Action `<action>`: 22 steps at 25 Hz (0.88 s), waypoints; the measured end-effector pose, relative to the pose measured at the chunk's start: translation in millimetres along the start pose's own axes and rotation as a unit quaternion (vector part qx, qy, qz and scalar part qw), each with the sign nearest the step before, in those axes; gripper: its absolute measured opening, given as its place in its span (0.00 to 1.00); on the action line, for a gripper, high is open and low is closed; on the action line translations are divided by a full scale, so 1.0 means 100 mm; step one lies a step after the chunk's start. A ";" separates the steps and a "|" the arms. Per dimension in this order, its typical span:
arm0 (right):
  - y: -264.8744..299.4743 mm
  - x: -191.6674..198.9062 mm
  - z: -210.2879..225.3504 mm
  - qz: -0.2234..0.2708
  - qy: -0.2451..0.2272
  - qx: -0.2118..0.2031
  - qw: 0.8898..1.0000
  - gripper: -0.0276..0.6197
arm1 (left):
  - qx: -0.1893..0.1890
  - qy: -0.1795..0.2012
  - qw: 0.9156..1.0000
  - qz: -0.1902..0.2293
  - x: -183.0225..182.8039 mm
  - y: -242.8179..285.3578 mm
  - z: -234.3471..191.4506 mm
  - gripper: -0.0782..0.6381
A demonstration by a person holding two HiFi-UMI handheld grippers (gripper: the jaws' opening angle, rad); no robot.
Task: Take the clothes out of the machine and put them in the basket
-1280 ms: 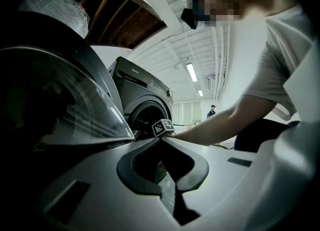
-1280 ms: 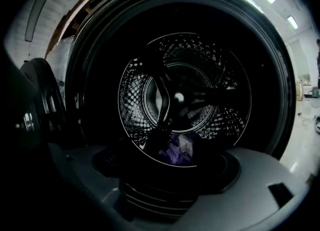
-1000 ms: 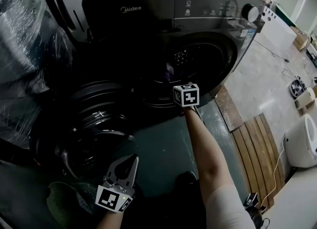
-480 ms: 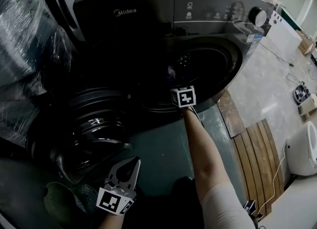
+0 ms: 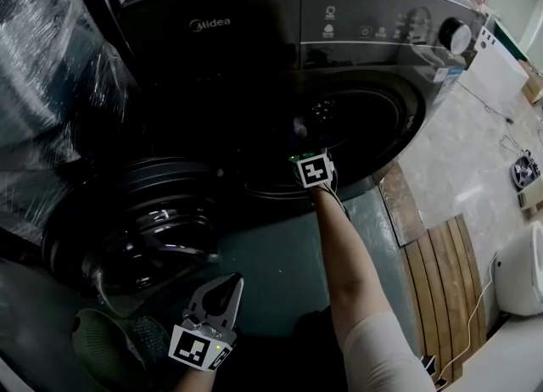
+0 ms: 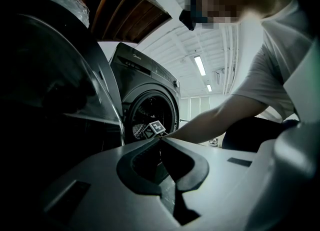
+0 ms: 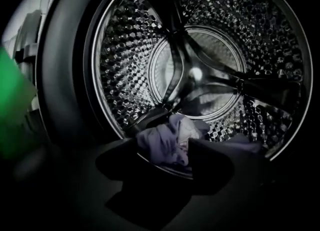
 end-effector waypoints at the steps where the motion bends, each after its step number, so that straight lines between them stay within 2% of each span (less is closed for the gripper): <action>1: 0.01 0.00 0.02 0.000 0.001 -0.001 1.000 0.55 | -0.001 0.000 1.000 -0.002 0.01 0.01 0.00 0.14; 3: 0.03 0.01 0.05 0.002 0.006 -0.001 1.000 0.56 | -0.003 0.001 1.000 -0.006 0.02 0.02 0.00 0.14; 6: 0.07 0.00 0.04 -0.004 -0.008 0.007 1.000 0.45 | -0.009 0.003 1.000 -0.009 0.03 0.03 -0.01 0.14; 11: 0.12 0.00 0.05 -0.016 -0.015 0.016 1.000 0.39 | -0.013 0.000 1.000 -0.008 0.04 0.06 -0.03 0.14; 22: 0.21 0.03 -0.01 -0.050 -0.065 0.015 0.996 0.15 | -0.013 -0.004 1.000 -0.014 0.08 0.09 -0.07 0.14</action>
Point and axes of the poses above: the fingertips, and each gripper's own axes: y forward along the fingers, z to its right, x out of its underside, the point moved 8 cm from there along -y, backward along the fingers, and after that the axes turned 7 degrees about -y, right-handed, at the moved point
